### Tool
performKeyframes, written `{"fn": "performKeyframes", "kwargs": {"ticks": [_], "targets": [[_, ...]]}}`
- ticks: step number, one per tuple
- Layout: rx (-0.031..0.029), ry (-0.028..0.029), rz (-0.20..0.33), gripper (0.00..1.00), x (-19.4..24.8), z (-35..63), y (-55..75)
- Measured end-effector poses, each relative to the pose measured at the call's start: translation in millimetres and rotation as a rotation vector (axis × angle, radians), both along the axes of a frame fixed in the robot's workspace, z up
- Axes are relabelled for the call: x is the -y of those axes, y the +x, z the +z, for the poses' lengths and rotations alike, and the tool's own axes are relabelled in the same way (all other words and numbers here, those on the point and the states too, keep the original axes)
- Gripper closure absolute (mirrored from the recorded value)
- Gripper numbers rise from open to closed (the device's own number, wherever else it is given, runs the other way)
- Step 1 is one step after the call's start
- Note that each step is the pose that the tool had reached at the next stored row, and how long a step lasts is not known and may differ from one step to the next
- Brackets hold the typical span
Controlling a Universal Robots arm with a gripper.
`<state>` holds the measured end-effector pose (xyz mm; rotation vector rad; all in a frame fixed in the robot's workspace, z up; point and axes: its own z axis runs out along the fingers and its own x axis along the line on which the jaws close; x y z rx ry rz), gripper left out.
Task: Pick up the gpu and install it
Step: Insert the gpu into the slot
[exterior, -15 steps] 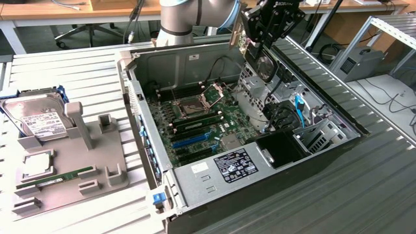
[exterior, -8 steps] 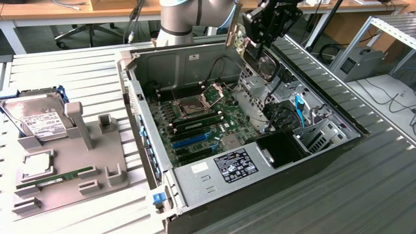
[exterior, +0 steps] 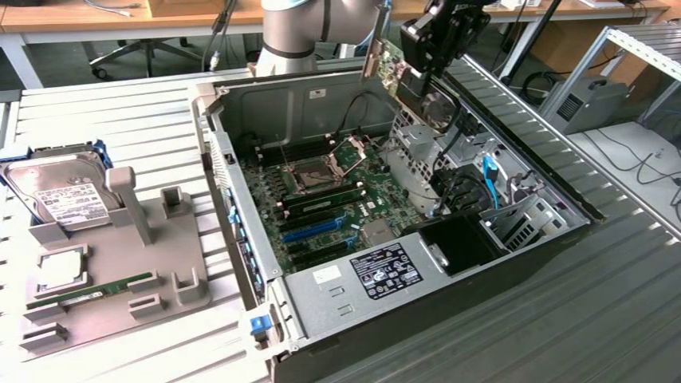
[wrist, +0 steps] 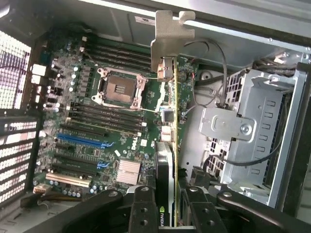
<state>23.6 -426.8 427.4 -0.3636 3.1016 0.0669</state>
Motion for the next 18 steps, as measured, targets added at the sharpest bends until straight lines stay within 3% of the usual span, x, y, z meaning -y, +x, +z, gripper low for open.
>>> {"fn": "performKeyframes", "kwargs": {"ticks": [11,18], "targets": [[0.0000,0.0001,0.134,0.73,-0.1,-0.4,0.0],[0.0001,0.0001,0.266,0.73,-0.8,-0.9,0.0]]}}
